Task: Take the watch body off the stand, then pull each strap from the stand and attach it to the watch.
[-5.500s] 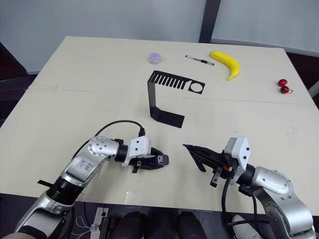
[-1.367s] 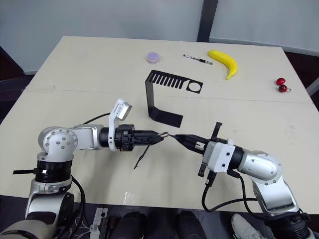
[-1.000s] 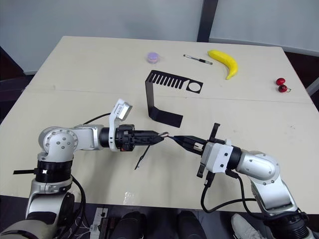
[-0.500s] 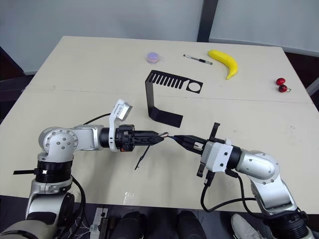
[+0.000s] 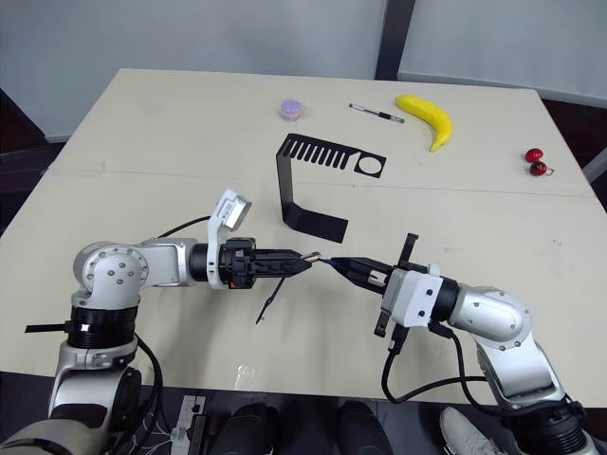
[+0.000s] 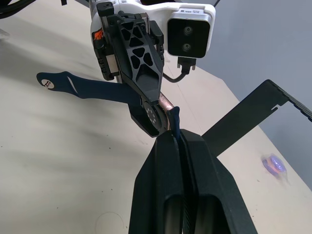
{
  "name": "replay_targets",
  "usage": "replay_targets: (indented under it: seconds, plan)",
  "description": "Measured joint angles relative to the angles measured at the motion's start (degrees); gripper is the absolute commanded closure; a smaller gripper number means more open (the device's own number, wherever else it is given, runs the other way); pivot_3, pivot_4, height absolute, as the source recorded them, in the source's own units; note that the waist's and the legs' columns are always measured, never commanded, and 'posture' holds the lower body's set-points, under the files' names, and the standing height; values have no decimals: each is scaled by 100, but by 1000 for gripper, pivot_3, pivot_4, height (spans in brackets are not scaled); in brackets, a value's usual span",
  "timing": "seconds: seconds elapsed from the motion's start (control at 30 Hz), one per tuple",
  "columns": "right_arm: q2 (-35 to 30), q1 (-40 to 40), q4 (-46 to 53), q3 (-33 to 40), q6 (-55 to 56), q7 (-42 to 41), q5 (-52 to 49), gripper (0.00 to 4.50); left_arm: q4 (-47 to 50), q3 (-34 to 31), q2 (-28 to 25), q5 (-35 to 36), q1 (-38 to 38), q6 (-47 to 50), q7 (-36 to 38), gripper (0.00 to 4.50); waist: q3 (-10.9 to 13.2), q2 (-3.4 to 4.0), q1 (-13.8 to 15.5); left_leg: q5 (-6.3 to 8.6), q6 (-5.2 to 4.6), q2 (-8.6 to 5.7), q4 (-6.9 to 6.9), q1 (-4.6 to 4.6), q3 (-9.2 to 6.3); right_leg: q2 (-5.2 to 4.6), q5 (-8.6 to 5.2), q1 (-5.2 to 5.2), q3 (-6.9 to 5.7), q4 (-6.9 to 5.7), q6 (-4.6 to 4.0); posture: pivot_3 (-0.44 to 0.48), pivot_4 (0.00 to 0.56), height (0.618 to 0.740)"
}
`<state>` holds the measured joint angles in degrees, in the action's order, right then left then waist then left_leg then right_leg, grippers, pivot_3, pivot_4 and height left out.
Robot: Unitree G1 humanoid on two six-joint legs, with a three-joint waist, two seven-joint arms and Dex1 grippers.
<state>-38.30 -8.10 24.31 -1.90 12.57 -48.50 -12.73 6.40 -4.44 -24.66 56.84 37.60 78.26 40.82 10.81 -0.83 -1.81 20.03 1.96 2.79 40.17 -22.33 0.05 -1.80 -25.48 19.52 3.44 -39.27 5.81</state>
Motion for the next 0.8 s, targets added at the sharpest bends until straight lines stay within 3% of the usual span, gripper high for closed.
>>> replay_targets:
  seconds: [0.8]
  plan:
    - [11, 52, -3, -5, 15, -1, 1, 4500, 132, 0, -34, 1, -88, -1, 7, 2908, 0, 0, 0, 0, 0, 0, 0, 0, 0, 0, 0, 0, 0, 0, 0, 0, 150, 740]
